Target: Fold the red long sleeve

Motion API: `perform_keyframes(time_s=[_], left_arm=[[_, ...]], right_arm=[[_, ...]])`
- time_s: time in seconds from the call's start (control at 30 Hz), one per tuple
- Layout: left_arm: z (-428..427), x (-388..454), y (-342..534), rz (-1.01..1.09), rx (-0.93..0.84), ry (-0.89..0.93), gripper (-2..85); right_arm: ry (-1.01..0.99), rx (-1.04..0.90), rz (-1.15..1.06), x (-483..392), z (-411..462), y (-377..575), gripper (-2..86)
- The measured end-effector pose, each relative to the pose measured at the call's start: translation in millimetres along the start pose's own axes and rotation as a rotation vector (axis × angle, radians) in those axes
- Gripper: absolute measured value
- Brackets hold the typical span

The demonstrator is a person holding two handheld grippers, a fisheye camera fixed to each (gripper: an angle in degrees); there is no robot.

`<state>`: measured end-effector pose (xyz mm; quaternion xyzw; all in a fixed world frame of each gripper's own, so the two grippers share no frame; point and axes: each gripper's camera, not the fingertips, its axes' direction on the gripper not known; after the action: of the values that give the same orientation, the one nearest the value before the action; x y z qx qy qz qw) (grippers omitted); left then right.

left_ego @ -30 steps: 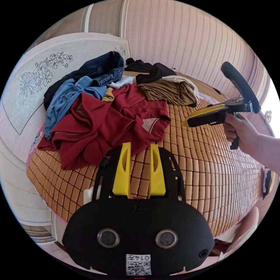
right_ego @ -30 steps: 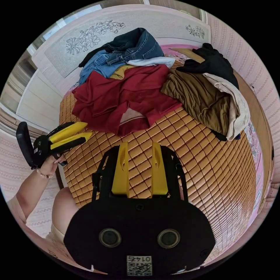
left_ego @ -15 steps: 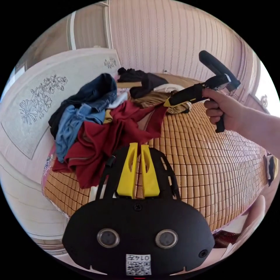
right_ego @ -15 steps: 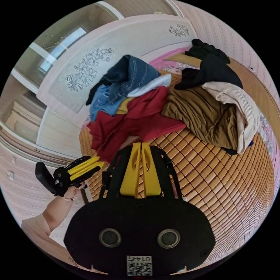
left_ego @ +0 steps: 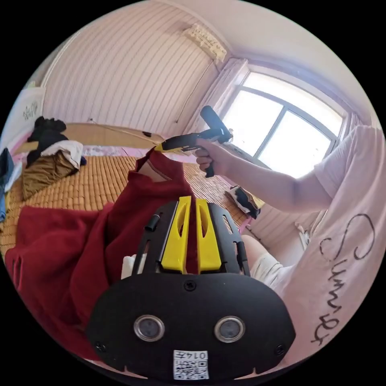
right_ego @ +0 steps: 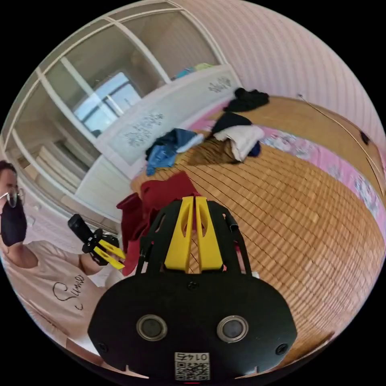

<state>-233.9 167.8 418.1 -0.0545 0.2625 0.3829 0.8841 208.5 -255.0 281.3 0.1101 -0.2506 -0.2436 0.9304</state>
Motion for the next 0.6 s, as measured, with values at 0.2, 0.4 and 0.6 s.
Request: perform_keyframes(time_s=[0.2, 0.4, 0.6], left_arm=[[6, 0, -7, 0.040, -0.100, -0.099, 0.3], [26, -65, -68, 0.116, -0.302, -0.379, 3.5], [127, -87, -128, 0.079, -0.526, -0.249, 8.5]], right_arm=[[0.131, -0.098, 0.430, 82, -4, 173, 5.7], [0.020, -0.119, 0.626, 76, 11, 272, 13.6], [-0.043, -0.070, 0.628, 62, 22, 277, 13.1]])
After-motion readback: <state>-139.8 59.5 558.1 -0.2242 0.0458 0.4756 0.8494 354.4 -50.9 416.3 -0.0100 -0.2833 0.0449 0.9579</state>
